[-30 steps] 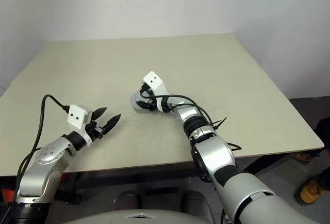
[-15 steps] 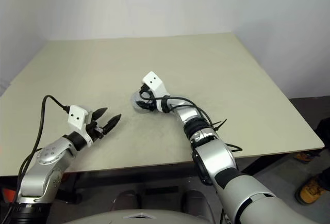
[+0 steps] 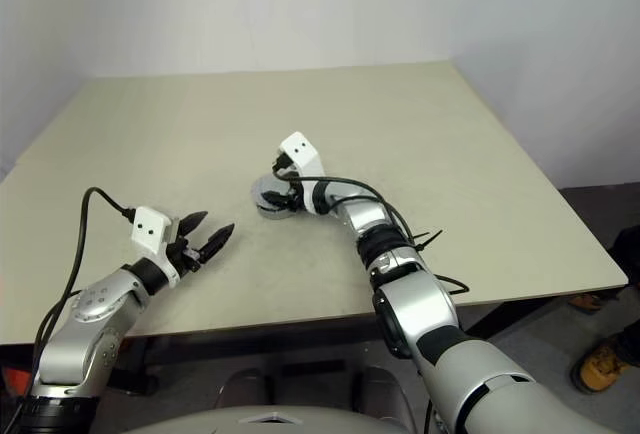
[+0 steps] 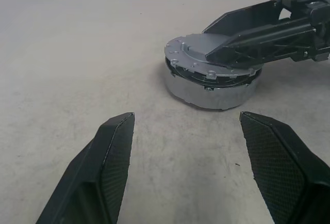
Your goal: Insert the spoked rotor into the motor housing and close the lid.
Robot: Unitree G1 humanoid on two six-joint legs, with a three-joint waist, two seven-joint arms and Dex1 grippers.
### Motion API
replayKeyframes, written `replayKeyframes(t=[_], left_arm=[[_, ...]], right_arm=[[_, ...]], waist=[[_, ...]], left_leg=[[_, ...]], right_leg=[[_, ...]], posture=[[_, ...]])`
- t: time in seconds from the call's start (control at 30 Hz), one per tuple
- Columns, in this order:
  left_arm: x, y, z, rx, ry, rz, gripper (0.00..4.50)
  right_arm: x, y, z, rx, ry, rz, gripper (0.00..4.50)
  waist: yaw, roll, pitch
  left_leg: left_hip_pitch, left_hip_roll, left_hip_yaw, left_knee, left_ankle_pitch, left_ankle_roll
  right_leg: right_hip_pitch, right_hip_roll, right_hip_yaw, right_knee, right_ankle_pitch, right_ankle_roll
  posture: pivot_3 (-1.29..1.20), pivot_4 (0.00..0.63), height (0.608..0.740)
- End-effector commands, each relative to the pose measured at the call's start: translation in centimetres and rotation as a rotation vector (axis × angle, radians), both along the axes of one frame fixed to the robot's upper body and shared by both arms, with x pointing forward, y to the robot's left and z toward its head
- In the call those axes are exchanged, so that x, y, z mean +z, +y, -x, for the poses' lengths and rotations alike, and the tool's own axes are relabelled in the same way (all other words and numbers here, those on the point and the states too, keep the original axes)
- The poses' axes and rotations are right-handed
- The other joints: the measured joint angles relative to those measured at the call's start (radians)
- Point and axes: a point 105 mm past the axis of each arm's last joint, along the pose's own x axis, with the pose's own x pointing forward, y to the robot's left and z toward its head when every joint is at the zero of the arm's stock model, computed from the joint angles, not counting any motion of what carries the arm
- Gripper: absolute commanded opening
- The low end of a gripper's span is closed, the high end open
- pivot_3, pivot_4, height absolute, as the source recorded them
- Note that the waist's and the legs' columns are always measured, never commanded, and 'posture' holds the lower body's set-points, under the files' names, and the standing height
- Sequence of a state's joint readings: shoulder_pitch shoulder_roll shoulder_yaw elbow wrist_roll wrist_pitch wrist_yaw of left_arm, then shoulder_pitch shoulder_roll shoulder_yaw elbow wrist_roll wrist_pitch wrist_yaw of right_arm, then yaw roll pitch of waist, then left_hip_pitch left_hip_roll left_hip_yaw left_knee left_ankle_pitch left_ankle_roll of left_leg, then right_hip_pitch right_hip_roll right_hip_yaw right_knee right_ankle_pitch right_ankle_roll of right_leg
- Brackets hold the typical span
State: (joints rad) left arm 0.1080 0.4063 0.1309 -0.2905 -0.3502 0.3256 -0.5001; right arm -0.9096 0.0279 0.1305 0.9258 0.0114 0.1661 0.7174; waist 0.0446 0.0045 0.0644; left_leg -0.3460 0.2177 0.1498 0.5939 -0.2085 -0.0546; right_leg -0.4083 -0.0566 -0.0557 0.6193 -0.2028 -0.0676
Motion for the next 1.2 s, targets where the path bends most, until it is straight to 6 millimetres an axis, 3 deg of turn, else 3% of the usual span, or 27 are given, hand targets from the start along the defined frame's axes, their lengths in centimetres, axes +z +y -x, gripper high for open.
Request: replayKeyframes(t=[0.03,1.2], left_arm=[[1.5,-0.3,0.0,-0.014,-0.064,-0.007,3.46],[1.4,-0.2,-0.1,-0.015,-0.063,-0.010,3.46]], right_arm=[[2.4,0.5,-0.6,-0.001,-0.093,-0.022,2.93],[-0.9,-0.2,-0.3,-0.014,-0.069,0.102,2.93]], waist=[[0.000,0.000,0.000],[0.001,0.000,0.000]], left_leg=[[0.000,0.000,0.000,0.000,0.000,0.000],[0.002,0.000,0.000,0.000,0.000,0.000]], right_leg=[[0.000,0.000,0.000,0.000,0.000,0.000],[0.002,0.000,0.000,0.000,0.000,0.000]], posture=[[0.00,0.000,0.740],[0.00,0.000,0.740]])
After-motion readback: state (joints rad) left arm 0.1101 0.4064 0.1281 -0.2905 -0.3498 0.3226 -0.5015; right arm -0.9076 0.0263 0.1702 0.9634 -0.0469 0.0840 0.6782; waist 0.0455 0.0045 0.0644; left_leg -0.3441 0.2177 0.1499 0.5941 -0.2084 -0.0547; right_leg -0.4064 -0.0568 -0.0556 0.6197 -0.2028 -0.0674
